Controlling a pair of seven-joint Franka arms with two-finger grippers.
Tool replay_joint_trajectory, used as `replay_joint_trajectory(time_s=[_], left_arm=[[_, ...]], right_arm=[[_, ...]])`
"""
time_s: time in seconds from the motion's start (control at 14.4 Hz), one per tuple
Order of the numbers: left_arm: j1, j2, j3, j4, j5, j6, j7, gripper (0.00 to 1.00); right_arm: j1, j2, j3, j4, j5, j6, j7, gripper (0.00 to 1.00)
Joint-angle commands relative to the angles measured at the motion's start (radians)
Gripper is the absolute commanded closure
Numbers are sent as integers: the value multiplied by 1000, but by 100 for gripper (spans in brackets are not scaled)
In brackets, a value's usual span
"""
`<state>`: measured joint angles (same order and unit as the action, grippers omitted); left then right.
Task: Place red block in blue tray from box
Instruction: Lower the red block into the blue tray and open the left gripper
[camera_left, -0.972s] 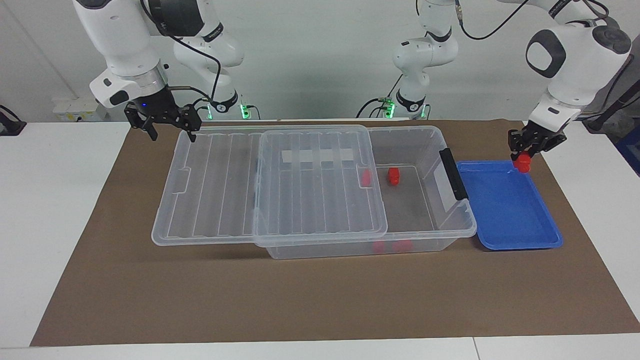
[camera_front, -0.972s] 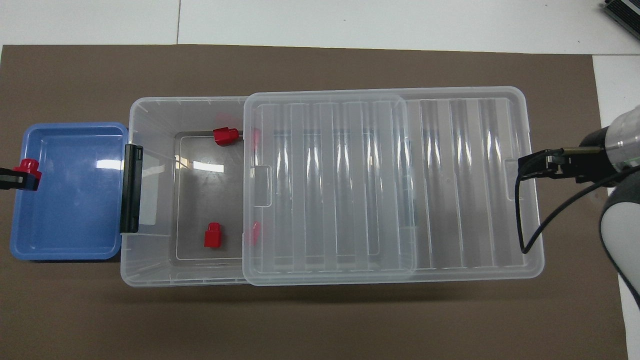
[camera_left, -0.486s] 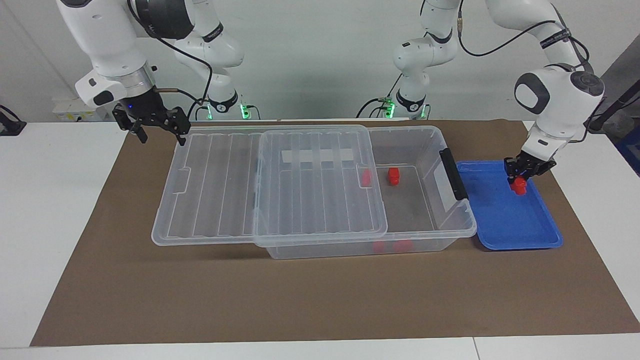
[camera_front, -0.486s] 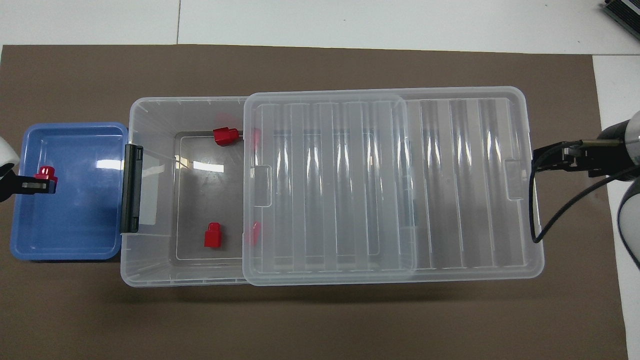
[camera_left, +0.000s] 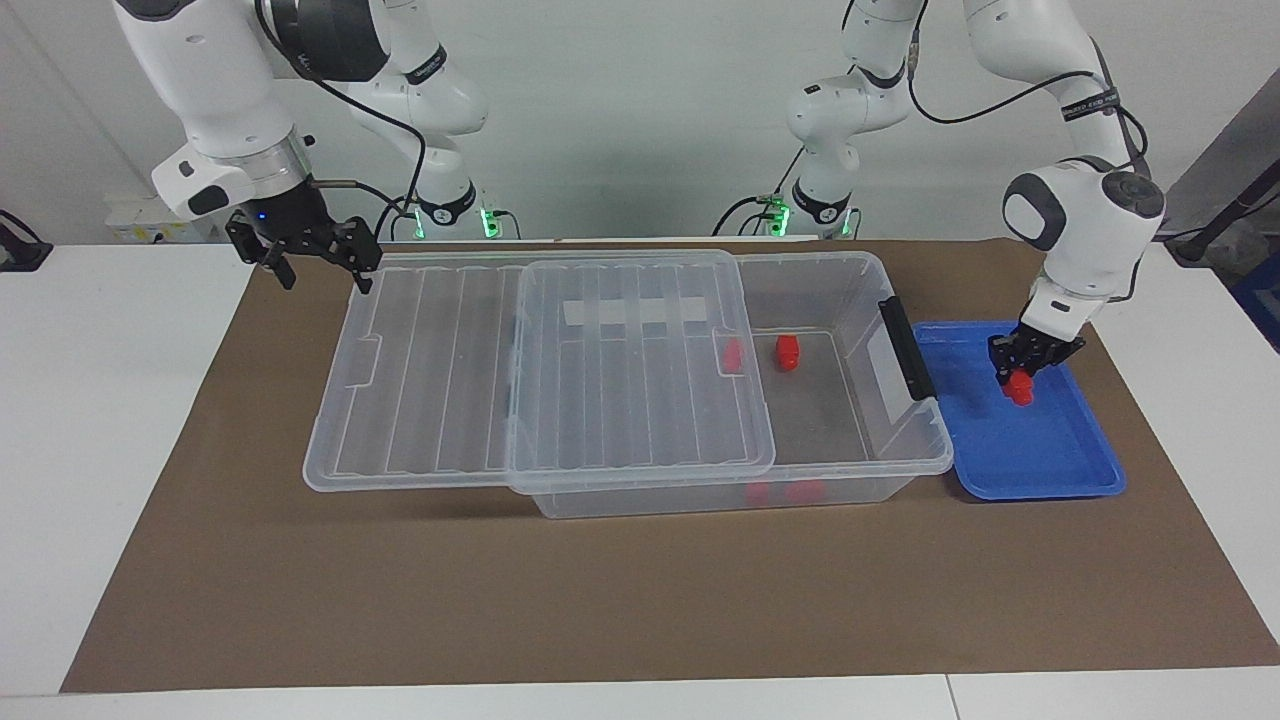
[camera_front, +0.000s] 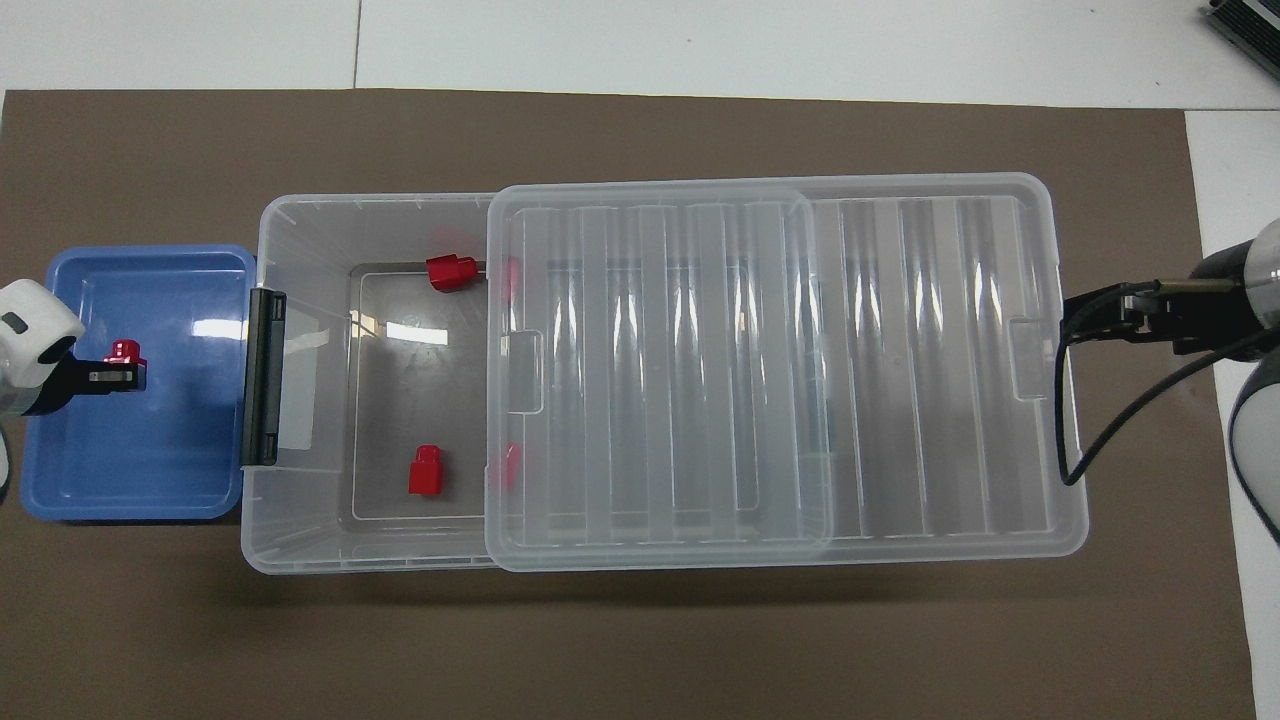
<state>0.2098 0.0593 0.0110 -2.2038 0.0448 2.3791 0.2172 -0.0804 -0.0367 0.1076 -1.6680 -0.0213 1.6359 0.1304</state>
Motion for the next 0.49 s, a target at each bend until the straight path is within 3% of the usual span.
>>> replay_joint_trajectory(time_s=[0.0,0.42], left_arm=[[0,40,0,-14,-19,64,-51,100],[-6,74,0,-34,-19,118,-62,100]], right_arm=[[-7,-5,3,-10,12,13,-17,0],[-2,-5,3,-10,12,9,-14,0]])
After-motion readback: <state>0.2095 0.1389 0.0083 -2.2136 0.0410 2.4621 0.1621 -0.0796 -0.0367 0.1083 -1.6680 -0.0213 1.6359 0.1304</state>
